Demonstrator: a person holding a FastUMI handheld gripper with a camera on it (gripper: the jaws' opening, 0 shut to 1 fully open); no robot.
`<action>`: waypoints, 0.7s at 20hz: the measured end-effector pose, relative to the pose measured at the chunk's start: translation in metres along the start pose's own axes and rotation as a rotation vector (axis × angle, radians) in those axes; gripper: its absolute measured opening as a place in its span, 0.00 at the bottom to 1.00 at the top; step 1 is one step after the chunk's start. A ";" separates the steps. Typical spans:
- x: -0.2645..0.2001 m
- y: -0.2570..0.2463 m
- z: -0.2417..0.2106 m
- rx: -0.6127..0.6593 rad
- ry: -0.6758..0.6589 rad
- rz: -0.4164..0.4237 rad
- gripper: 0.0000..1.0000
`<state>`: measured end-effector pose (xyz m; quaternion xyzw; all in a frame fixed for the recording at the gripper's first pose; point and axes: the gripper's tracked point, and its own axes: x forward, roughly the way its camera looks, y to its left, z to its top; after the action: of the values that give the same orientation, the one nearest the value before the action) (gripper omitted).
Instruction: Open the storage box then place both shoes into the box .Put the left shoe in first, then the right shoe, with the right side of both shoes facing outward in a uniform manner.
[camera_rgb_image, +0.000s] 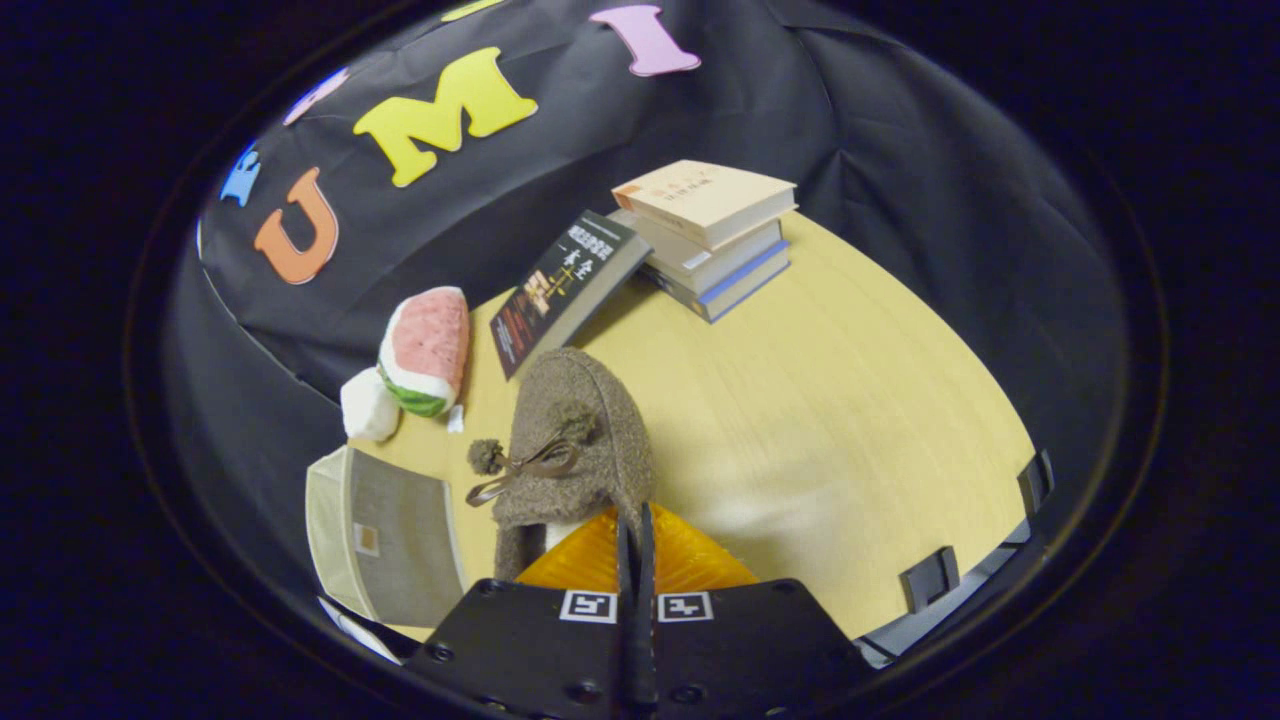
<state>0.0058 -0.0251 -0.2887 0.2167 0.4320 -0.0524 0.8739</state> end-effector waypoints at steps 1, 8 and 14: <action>-0.010 0.019 0.001 0.004 -0.016 0.010 0.00; -0.055 0.163 -0.015 0.011 -0.087 0.107 0.00; -0.061 0.256 -0.064 -0.006 -0.082 0.145 0.00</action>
<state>-0.0076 0.2266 -0.1897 0.2426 0.3792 0.0036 0.8929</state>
